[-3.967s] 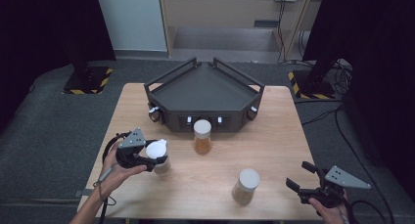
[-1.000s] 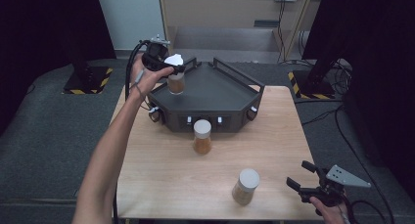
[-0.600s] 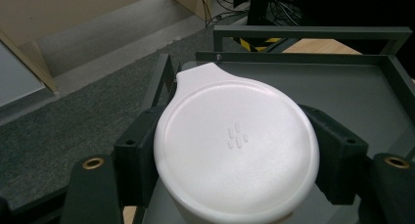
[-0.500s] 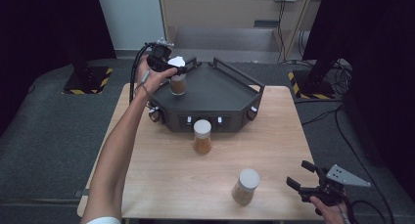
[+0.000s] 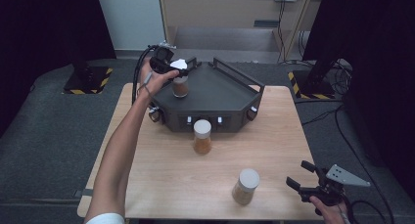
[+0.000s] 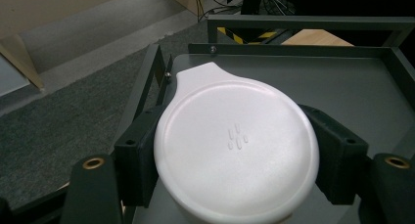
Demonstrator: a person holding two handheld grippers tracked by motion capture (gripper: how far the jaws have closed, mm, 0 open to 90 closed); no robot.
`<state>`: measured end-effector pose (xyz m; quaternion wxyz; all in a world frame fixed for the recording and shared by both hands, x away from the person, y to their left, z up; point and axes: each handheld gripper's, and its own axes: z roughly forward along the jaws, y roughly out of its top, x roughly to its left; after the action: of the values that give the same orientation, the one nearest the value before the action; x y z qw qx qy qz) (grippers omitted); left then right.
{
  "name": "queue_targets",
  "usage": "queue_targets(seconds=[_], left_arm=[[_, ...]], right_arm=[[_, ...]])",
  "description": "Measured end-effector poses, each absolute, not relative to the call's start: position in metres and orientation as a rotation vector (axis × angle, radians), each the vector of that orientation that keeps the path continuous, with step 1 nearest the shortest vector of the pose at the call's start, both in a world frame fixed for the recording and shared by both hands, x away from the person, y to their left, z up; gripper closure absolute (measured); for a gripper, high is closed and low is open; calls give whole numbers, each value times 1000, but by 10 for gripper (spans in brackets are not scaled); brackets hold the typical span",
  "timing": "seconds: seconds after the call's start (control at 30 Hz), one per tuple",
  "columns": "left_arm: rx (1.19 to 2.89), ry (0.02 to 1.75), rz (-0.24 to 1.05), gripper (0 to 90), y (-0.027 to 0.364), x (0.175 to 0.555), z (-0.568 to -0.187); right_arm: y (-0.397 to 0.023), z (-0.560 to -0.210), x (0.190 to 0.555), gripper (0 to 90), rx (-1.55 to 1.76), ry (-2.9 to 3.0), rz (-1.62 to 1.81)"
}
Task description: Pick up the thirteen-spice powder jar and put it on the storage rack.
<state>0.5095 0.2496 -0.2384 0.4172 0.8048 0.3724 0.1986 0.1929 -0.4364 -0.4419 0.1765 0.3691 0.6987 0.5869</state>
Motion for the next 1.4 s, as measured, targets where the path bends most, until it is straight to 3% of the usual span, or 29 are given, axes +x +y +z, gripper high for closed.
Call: queue_targets(seconds=[0.57, 0.67, 0.73, 0.97, 1.4], left_arm=[[2010, 924, 515, 291, 251, 510, -245], [1948, 946, 490, 152, 255, 508, -247], [1926, 932, 536, 116, 256, 500, -245], [1844, 839, 508, 70, 275, 477, -239], [1795, 665, 489, 51, 297, 419, -242]], right_arm=[[-436, -442, 193, 54, 1047, 1983, 1662], [-436, -442, 193, 54, 1044, 1984, 1662], [-436, -442, 193, 54, 1043, 1985, 1661], [-436, -442, 194, 54, 1041, 1985, 1661], [-434, -440, 194, 54, 1039, 1995, 1653]])
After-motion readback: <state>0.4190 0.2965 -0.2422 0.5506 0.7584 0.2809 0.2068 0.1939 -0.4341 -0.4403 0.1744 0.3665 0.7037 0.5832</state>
